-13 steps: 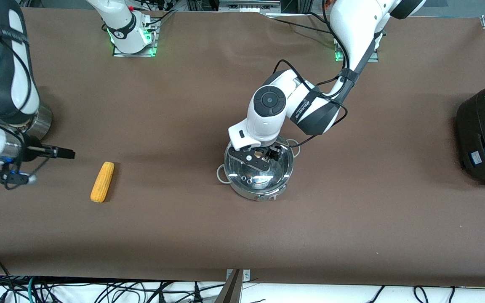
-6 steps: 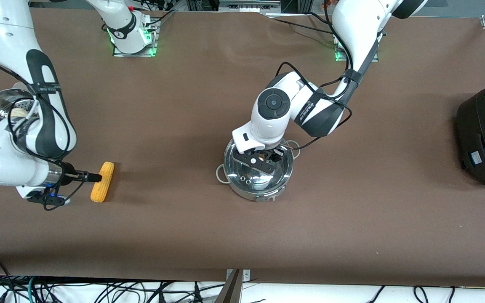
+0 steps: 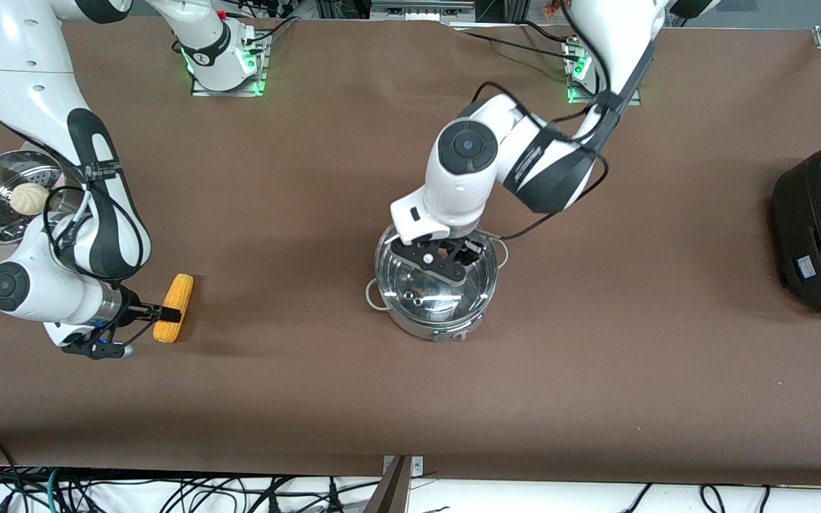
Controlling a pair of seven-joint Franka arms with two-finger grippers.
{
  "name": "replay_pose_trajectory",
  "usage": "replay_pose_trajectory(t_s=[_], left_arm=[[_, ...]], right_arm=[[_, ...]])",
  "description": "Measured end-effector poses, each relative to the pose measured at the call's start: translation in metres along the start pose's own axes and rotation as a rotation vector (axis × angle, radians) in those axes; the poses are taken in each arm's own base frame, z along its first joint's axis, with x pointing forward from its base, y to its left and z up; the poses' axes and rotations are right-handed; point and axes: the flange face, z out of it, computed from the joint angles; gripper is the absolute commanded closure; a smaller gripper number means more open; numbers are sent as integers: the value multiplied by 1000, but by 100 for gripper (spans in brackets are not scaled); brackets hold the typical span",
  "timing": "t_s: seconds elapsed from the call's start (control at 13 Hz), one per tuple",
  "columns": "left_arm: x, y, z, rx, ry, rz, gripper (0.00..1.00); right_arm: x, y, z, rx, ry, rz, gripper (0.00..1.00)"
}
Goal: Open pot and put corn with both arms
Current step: 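Lift the glass lid with the left gripper while the right gripper grasps the corn, then set the lid down beside the pot while the right gripper carries the corn over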
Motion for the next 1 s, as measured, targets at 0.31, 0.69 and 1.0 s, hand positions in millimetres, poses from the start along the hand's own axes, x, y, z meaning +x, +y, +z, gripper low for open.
replay_pose_trajectory(t_s=[0.31, 0.69, 1.0], left_arm=[[-12, -85, -33, 60, -125, -12, 98], [-38, -284, 17, 8, -283, 103, 93], [-86, -370, 93, -45, -311, 120, 96]], right_arm=[[-3, -13, 26, -5, 25, -19, 58], [-10, -22, 26, -4, -21, -31, 100], [-19, -36, -75, 14, -131, -52, 100]])
